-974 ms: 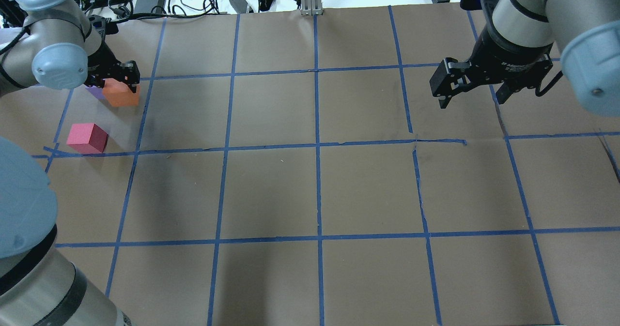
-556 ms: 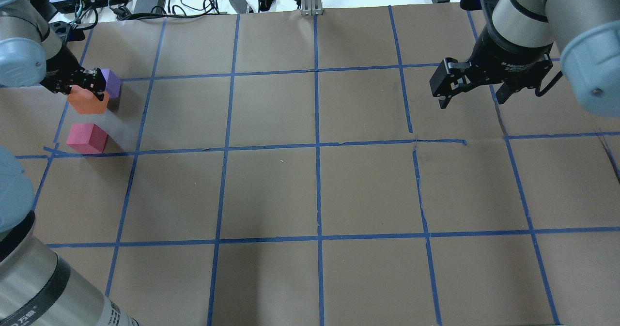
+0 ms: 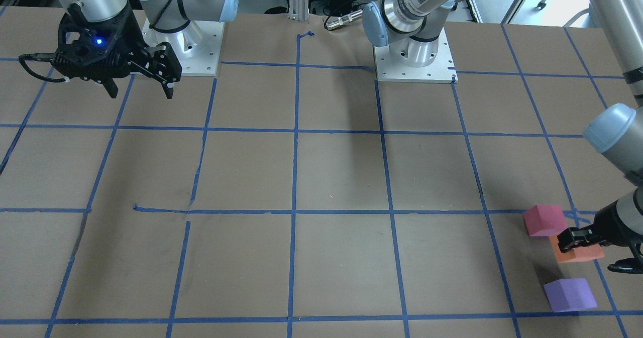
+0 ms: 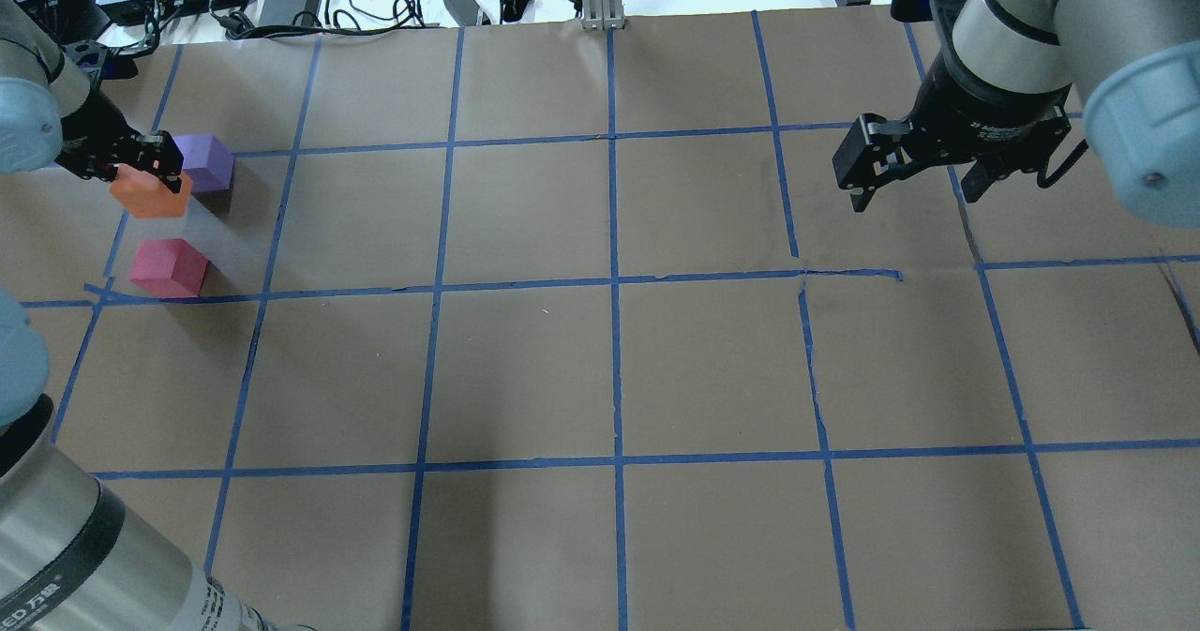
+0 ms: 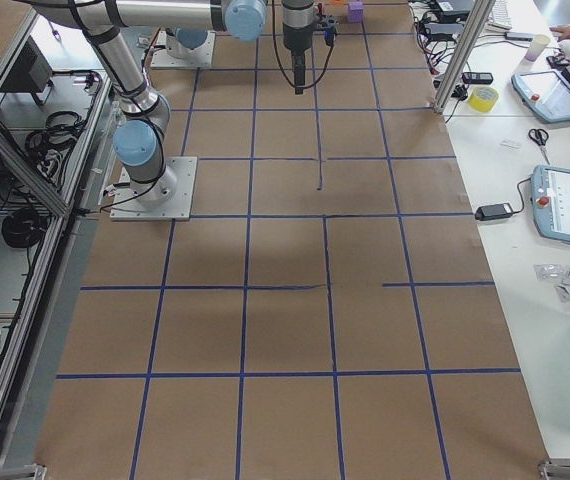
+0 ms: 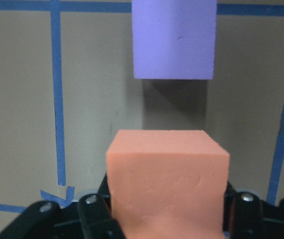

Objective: Arrange blocks in a line
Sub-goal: 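Lower the orange cube between the purple and pink cubes with the left gripper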

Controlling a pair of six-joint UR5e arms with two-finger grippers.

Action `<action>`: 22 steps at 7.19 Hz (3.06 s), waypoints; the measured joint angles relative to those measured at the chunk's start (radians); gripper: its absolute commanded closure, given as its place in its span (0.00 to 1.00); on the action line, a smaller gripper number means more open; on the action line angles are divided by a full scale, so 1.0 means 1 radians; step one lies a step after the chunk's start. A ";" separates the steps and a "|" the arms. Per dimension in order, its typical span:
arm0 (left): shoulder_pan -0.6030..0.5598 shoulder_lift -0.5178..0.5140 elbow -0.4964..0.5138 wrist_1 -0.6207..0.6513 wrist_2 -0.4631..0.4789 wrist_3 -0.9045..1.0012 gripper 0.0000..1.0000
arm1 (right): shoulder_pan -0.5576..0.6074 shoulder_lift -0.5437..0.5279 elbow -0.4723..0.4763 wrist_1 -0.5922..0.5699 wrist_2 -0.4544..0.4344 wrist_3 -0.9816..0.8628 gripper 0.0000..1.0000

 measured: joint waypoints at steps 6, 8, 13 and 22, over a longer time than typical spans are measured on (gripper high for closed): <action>0.001 -0.045 -0.021 0.063 -0.012 0.095 1.00 | 0.000 -0.002 0.000 0.000 -0.012 0.000 0.00; 0.001 -0.058 -0.034 0.087 -0.009 0.096 1.00 | 0.000 -0.001 0.001 0.000 -0.012 0.000 0.00; 0.004 -0.077 -0.035 0.103 -0.008 0.095 1.00 | 0.000 -0.001 0.001 0.000 -0.012 0.000 0.00; 0.018 -0.087 -0.048 0.109 -0.020 0.095 0.00 | 0.000 -0.001 0.001 0.000 -0.012 0.001 0.00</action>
